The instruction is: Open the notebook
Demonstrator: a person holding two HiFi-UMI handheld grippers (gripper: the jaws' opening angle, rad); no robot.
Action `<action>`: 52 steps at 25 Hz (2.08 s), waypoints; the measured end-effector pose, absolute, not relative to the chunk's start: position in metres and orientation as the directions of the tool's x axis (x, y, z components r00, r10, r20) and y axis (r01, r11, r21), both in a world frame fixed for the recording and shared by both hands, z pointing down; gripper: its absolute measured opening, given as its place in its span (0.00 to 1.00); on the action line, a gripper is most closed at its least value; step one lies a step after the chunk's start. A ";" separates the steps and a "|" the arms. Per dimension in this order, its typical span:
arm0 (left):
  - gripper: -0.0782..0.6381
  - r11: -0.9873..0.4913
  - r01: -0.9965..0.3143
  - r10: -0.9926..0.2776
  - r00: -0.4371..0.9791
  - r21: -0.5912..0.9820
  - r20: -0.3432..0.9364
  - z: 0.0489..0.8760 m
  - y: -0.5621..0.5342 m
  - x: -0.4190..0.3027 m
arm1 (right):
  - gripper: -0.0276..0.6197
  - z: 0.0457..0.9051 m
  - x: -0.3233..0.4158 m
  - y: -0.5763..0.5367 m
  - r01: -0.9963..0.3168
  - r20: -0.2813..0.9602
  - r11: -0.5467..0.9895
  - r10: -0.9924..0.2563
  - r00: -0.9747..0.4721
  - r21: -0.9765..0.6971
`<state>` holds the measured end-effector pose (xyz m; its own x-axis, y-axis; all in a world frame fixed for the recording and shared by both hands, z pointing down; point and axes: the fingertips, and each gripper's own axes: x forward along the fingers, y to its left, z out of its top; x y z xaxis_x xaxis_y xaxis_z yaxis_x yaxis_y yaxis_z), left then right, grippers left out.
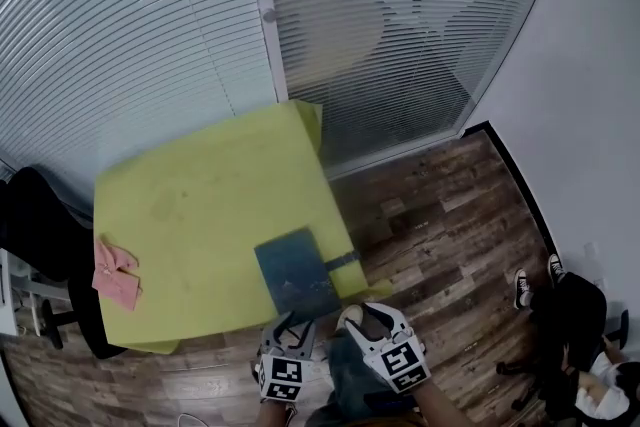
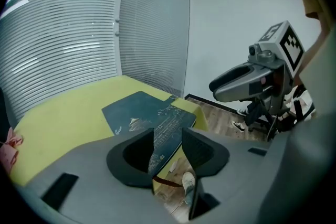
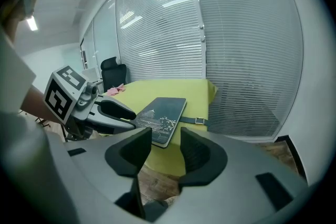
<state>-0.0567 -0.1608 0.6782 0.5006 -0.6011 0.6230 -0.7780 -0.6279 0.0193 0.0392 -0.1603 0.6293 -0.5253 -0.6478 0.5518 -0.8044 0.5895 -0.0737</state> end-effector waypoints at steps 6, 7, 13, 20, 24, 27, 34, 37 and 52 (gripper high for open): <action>0.36 -0.686 -0.725 -0.571 0.477 -0.069 0.668 0.692 -0.157 -0.051 | 0.33 0.636 0.039 -0.161 -0.801 0.568 0.592 -0.631 -0.528 -0.087; 0.36 -0.695 -0.713 -0.571 0.470 -0.091 0.673 0.693 -0.158 -0.050 | 0.33 0.636 0.039 -0.163 -0.802 0.568 0.591 -0.631 -0.528 -0.089; 0.36 -0.736 -0.642 -0.573 0.422 -0.216 0.702 0.704 -0.162 -0.044 | 0.33 0.639 0.040 -0.165 -0.803 0.573 0.589 -0.628 -0.527 -0.093; 0.36 -0.732 -0.643 -0.581 0.417 -0.225 0.698 0.704 -0.162 -0.045 | 0.32 0.637 0.039 -0.165 -0.801 0.569 0.592 -0.632 -0.527 -0.085; 0.34 -0.728 -0.648 -0.585 0.420 -0.221 0.694 0.701 -0.162 -0.044 | 0.32 0.633 0.039 -0.164 -0.800 0.565 0.594 -0.635 -0.528 -0.081; 0.32 -0.721 -0.655 -0.594 0.420 -0.224 0.686 0.697 -0.160 -0.044 | 0.32 0.631 0.040 -0.161 -0.800 0.560 0.595 -0.638 -0.529 -0.078; 0.32 -0.703 -0.671 -0.622 0.419 -0.236 0.661 0.688 -0.158 -0.048 | 0.31 0.627 0.042 -0.154 -0.801 0.549 0.594 -0.648 -0.529 -0.071; 0.32 -0.688 -0.685 -0.639 0.418 -0.238 0.646 0.681 -0.156 -0.052 | 0.31 0.622 0.042 -0.151 -0.803 0.538 0.593 -0.656 -0.529 -0.067; 0.27 -0.623 -0.751 -0.693 0.399 -0.220 0.600 0.660 -0.149 -0.077 | 0.31 0.610 0.025 -0.142 -0.805 0.513 0.589 -0.672 -0.534 -0.066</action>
<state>-0.0771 -0.1488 0.6600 0.3990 -0.6933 0.6002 -0.7511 -0.6225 -0.2198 0.0247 -0.1425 0.6105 -0.5339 -0.6724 0.5127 -0.8054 0.5890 -0.0663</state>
